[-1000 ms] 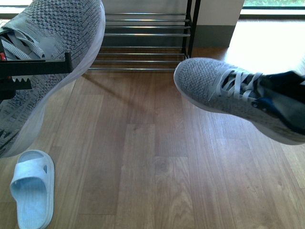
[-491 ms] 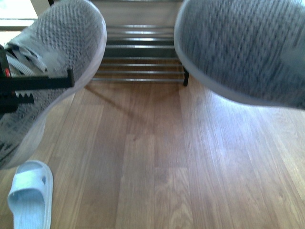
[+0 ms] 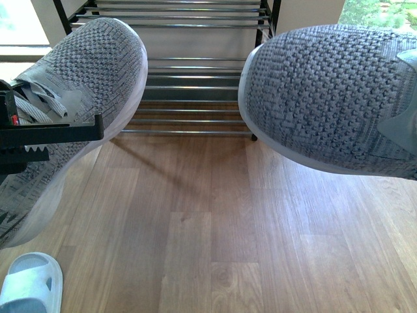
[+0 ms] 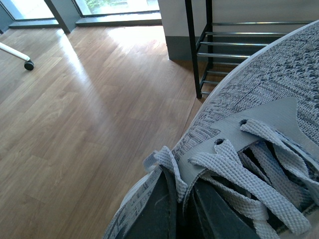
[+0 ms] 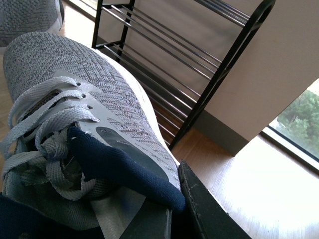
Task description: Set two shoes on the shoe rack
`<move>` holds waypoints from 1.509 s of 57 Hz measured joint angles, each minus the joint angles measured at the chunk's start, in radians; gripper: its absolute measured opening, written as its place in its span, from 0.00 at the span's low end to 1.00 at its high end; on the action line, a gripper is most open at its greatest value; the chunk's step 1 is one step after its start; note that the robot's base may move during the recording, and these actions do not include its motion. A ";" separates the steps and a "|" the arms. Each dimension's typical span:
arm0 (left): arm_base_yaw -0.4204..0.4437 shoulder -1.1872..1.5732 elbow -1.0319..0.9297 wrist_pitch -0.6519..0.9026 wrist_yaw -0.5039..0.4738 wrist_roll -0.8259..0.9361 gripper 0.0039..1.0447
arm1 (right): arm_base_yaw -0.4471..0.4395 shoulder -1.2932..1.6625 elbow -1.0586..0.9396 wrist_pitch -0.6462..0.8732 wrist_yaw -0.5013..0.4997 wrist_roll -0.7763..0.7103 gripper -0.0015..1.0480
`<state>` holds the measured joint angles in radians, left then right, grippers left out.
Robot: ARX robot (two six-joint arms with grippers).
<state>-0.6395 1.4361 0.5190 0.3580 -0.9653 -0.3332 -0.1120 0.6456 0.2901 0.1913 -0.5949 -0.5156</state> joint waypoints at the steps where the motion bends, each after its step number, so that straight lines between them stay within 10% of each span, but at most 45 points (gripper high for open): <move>1: 0.000 0.000 0.000 0.000 0.000 0.000 0.01 | 0.000 0.000 0.000 0.000 0.000 0.000 0.01; 86: 0.001 0.004 0.000 0.000 0.000 0.000 0.01 | -0.004 0.002 -0.002 -0.001 0.004 0.001 0.01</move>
<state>-0.6384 1.4403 0.5190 0.3584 -0.9657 -0.3328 -0.1162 0.6479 0.2882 0.1902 -0.5907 -0.5148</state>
